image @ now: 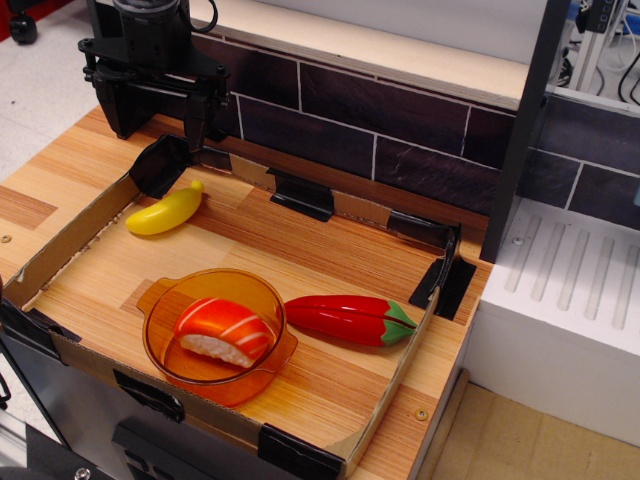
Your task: Take sushi out of pot
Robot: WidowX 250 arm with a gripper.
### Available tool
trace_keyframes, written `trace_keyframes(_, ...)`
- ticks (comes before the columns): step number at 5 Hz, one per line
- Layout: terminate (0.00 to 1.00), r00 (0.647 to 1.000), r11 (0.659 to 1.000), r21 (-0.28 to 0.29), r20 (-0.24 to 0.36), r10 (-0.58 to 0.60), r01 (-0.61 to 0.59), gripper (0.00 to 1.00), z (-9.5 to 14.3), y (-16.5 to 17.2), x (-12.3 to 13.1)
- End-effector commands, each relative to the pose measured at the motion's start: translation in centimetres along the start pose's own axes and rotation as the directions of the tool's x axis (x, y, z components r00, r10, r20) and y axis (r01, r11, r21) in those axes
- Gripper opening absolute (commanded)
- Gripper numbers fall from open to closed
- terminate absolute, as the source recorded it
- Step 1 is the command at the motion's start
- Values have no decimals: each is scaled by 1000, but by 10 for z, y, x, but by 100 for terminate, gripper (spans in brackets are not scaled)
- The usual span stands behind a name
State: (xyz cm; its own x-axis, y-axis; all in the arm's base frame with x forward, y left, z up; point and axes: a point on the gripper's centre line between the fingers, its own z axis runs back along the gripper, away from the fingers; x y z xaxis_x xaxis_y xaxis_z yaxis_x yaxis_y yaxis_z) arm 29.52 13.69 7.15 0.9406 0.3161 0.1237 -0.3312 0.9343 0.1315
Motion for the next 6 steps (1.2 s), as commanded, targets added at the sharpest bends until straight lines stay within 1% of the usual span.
trace_keyframes(1,0,1000,1000,0,0,0,0,100,0,0,0)
trace_keyframes(2,0,968,968,-4,9,-250,250,100,5,-8,3)
trace_keyframes(3,0,875,877,32,53,-481,480,100,17,-15,0)
trace_keyframes(4,0,732,729,-65,45,-680,681,100,32,-23,-8)
trace_keyframes(5,0,543,545,-20,116,-831,838,100,48,-28,-25)
trace_keyframes(6,0,318,327,34,153,-936,945,100,54,-33,-47)
